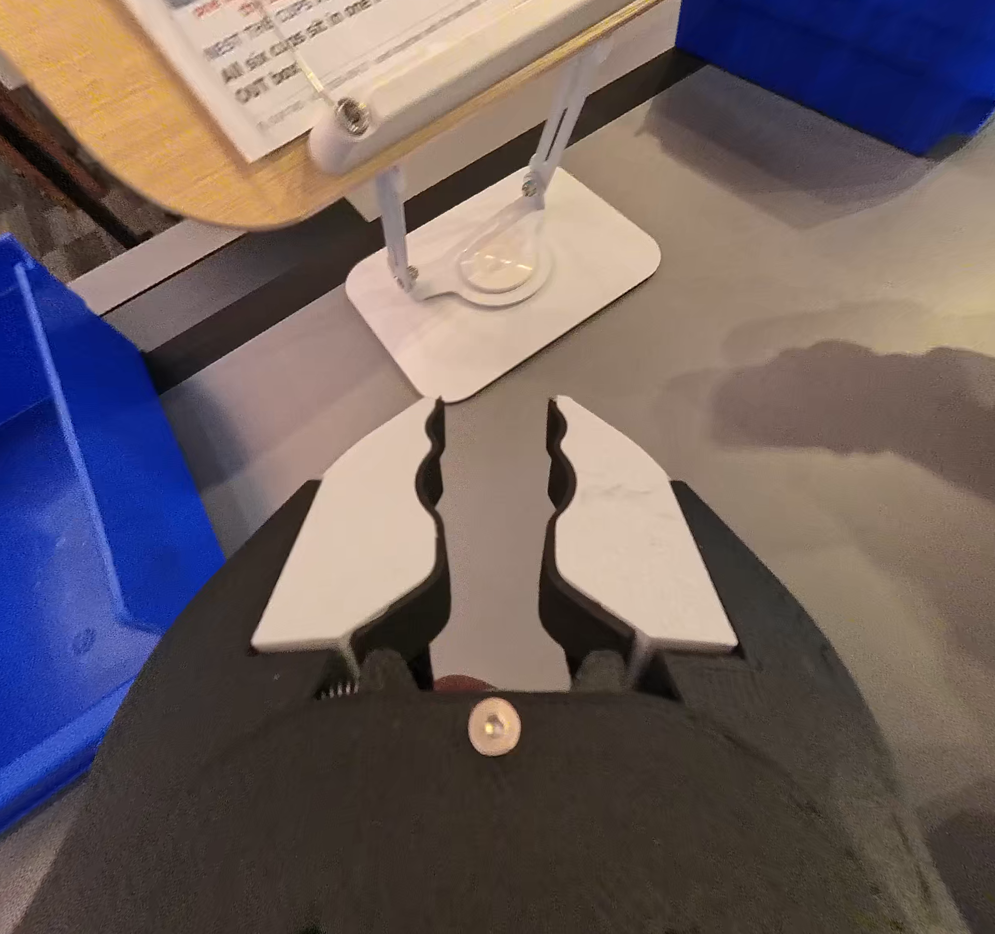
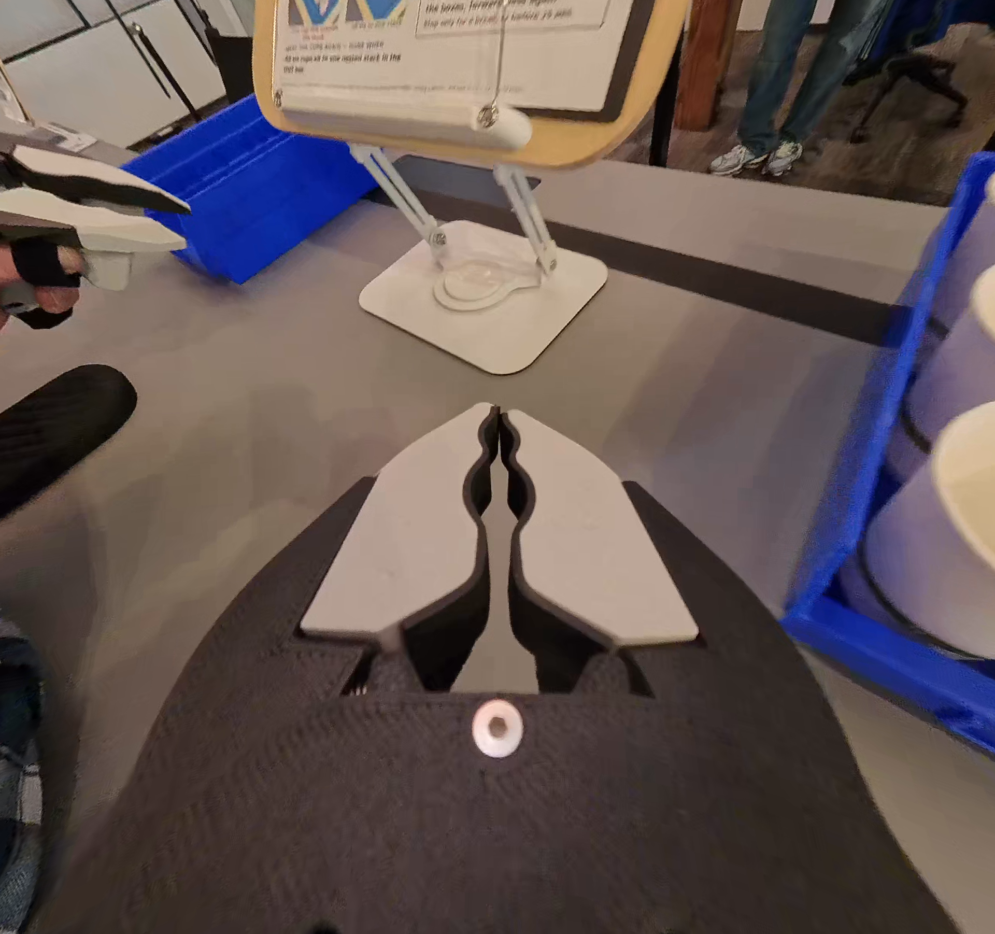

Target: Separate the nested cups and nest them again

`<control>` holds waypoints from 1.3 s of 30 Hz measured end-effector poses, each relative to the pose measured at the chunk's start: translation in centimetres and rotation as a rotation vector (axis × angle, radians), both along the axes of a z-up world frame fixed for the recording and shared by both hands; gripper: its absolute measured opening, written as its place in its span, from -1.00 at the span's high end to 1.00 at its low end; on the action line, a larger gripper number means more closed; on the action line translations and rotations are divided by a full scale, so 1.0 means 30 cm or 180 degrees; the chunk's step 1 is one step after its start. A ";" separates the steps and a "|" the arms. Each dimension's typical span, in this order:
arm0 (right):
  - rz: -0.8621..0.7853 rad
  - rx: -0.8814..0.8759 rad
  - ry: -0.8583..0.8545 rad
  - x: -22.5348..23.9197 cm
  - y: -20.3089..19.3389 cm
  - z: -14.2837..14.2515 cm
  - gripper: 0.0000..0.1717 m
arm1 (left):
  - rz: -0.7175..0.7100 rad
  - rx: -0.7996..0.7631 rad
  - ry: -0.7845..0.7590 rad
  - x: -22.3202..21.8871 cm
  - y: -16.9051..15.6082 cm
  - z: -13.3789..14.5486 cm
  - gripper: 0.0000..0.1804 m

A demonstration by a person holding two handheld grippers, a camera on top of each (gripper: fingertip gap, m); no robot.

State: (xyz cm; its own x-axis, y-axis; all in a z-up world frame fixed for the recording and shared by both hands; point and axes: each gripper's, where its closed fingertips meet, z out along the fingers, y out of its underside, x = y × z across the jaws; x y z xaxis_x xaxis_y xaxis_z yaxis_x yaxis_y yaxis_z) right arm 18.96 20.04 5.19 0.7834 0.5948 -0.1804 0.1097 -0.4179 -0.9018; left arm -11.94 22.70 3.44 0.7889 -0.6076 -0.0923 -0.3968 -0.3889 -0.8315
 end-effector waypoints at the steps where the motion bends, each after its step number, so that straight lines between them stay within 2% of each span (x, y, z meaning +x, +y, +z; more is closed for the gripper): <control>1: 0.0019 -0.0001 -0.0004 -0.019 -0.002 -0.007 1.00 | 0.0041 -0.0004 0.0003 -0.020 -0.002 -0.004 0.57; 7: 0.0026 0.0084 -0.0103 -0.063 0.001 -0.013 0.97 | 0.0330 0.0000 0.0004 -0.157 0.008 -0.011 0.32; 10: -0.0113 0.0144 -0.0096 -0.043 0.002 -0.012 0.88 | 0.0490 -0.0025 -0.0041 -0.252 0.015 -0.021 0.31; 20: -0.0998 0.0166 -0.0230 0.166 -0.049 -0.090 0.62 | 0.1046 -0.0346 -0.0223 -0.559 -0.026 -0.168 0.18; 22: -0.1199 0.0212 -0.0299 0.231 -0.056 -0.087 0.58 | 0.1173 -0.0341 -0.0218 -0.614 -0.020 -0.186 0.11; 24: -0.1442 0.0243 -0.0344 0.316 -0.058 -0.081 0.53 | 0.1338 -0.0329 -0.0244 -0.674 0.001 -0.196 -0.04; 28: -0.2015 0.0299 -0.0304 0.529 -0.059 -0.069 0.44 | 0.1810 -0.0307 -0.0542 -0.822 0.059 -0.197 -0.25; 35: -0.2719 0.0092 -0.0270 0.903 -0.022 -0.145 0.38 | 0.2349 -0.0186 -0.0905 -1.061 0.154 -0.189 -0.38; 39: -0.2791 0.0005 -0.0285 1.035 0.041 -0.174 0.41 | 0.2532 -0.0153 -0.0960 -1.153 0.194 -0.194 -0.39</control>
